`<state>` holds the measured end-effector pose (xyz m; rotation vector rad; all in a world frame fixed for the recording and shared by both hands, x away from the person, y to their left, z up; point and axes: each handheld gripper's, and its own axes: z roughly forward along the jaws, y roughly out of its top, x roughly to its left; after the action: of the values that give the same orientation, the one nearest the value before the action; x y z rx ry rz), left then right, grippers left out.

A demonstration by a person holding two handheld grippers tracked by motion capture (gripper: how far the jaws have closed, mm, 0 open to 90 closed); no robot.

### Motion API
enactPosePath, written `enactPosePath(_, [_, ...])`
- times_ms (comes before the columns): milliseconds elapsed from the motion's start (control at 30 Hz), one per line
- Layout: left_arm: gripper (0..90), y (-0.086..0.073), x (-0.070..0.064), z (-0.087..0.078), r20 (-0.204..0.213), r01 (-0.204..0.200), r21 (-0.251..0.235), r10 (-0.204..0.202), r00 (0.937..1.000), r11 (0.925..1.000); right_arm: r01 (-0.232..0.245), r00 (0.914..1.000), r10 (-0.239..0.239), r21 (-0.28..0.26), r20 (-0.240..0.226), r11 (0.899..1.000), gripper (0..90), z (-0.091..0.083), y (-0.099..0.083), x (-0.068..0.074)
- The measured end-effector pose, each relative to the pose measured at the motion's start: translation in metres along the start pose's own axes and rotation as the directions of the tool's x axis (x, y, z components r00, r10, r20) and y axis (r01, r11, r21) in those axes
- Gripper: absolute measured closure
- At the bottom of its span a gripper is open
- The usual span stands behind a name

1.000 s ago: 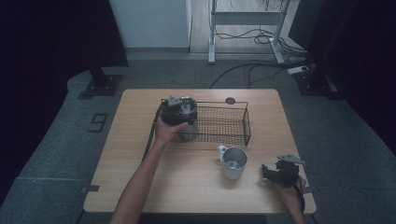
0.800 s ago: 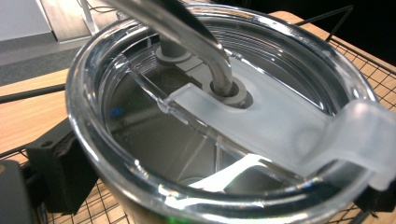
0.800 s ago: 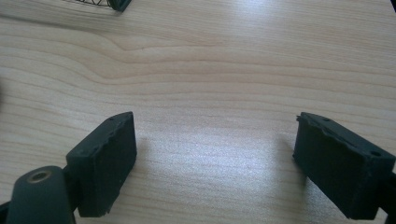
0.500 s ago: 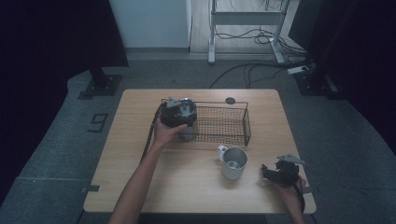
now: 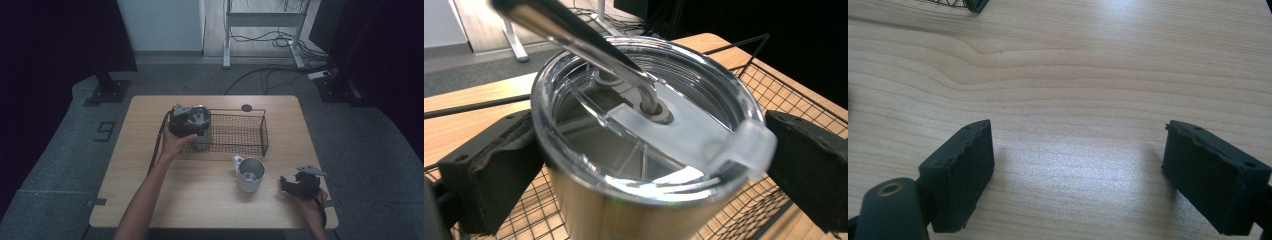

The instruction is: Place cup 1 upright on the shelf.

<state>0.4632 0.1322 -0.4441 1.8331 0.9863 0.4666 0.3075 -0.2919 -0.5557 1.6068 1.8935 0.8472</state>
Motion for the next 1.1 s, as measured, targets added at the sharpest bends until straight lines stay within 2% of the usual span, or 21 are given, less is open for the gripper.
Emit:
enactPosePath(200, [0.0,0.000,0.000,-0.010,0.001,-0.003,-0.022,0.003,1.0000,0.9998,0.000,1.0000,0.000,0.000,0.000,1.000,12.9,0.000,0.000,0.000])
enactPosePath(533, [0.0,-0.004,-0.006,-0.030,-0.027,-0.041,-0.045,0.040,0.9989,0.9982,0.001,1.0000,-0.001,-0.001,0.000,1.000,12.8,0.000,0.000,0.000])
enactPosePath(833, [0.0,-0.016,-0.011,-0.051,-0.021,-0.031,-0.051,0.030,0.9993,0.9982,-0.001,1.0000,0.001,0.002,0.000,1.000,12.8,0.000,0.000,0.000])
enactPosePath(1100, [0.0,-0.032,-0.020,-0.069,-0.008,-0.048,-0.049,0.048,0.9988,0.9976,-0.002,1.0000,0.002,0.001,0.000,1.000,12.9,0.000,0.000,0.000])
